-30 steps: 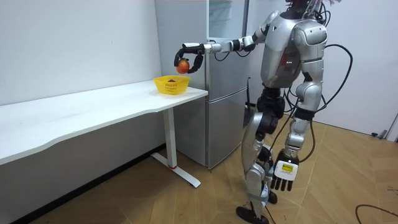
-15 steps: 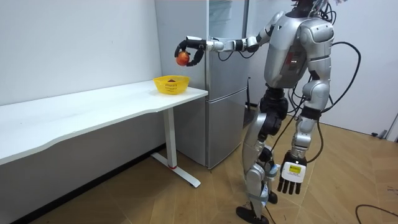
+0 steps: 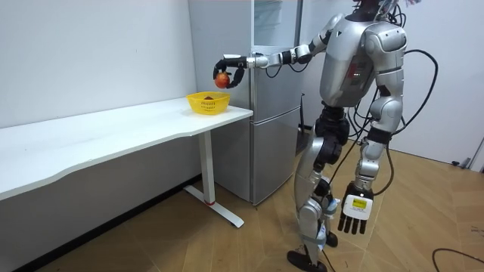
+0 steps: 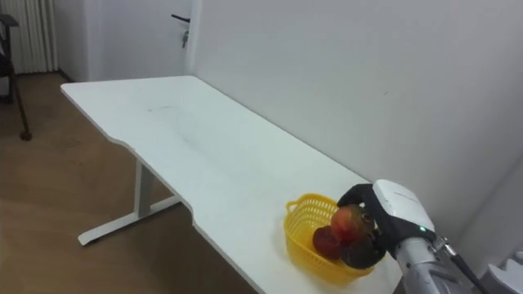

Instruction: Retrieve from the upper fridge

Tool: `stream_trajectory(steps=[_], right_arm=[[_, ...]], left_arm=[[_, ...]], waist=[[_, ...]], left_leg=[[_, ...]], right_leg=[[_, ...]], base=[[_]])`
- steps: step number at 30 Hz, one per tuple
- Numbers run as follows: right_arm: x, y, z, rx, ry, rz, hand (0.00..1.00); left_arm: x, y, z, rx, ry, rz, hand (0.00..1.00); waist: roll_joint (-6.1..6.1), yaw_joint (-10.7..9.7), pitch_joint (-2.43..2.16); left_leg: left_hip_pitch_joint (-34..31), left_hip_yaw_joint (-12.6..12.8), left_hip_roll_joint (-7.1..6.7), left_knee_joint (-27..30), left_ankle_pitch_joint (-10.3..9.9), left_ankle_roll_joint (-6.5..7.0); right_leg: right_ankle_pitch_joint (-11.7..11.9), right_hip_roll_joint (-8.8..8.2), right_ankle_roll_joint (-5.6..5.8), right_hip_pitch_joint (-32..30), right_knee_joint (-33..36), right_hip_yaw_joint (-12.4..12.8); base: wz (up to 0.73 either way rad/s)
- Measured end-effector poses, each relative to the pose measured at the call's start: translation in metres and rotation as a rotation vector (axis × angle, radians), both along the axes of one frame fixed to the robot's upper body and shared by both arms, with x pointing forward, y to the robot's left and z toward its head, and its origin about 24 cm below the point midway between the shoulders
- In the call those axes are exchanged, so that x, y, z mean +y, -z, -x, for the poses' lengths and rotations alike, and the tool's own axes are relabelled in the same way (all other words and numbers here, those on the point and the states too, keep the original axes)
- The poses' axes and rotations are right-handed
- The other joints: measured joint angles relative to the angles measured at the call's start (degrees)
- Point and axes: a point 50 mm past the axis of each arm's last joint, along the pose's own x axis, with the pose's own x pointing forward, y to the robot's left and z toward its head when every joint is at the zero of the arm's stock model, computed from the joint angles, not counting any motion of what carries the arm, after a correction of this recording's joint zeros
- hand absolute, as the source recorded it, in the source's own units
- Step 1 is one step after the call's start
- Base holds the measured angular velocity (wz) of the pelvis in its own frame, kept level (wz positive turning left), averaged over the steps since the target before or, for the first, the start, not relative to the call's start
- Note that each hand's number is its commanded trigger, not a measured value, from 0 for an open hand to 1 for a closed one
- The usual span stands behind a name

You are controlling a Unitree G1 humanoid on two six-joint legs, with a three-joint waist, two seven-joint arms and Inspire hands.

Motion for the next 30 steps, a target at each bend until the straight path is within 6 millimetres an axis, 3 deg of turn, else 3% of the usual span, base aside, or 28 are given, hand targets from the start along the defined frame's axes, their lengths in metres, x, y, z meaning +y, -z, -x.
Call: stream_trajectory(steps=[13,19,21,22,30], right_arm=[[-0.007,0.006,0.002,-0.002,0.068,-0.023,1.0],[-0.016,0.013,0.004,0.023,0.106,-0.015,1.0],[-0.019,0.014,0.003,0.026,0.122,-0.01,0.21],[-0.02,0.014,0.003,0.026,0.132,-0.007,0.0],[-0.023,0.008,-0.003,0.007,0.154,-0.004,0.0]], left_arm=[[0.001,0.0,-0.006,-0.011,0.025,-0.032,0.0],[-0.001,0.001,-0.016,-0.026,0.052,-0.033,0.0],[-0.001,0.001,-0.017,-0.029,0.052,-0.033,0.0],[-0.001,0.001,-0.017,-0.029,0.056,-0.031,0.0],[-0.002,0.002,-0.019,-0.023,0.081,-0.028,0.0]], waist=[[-0.51,0.1,0.38],[-0.59,1.0,0.94],[-0.78,1.2,1.09],[-0.8,1.4,1.07],[-0.69,1.5,1.16]], left_leg=[[-4.1,-0.4,-0.22,1.6,0.0,-0.01],[-5.5,-1.0,-0.5,2.0,0.0,0.02],[-6.1,-1.1,-0.53,2.2,0.0,0.04],[-6.3,-1.1,-0.57,2.2,0.0,0.04],[-7.3,-1.2,-0.57,2.4,0.0,0.1]], right_leg=[[0.2,0.12,-0.38,-3.3,0.1,-0.1],[0.2,-0.13,-0.39,-5.1,1.2,-0.2],[0.2,-0.15,-0.39,-5.4,1.2,-0.4],[0.2,-0.18,-0.39,-5.7,1.2,-0.4],[0.2,-0.21,-0.39,-6.2,1.2,-1.2]], base=[[0.02],[0.04],[0.0],[0.0],[0.04]])
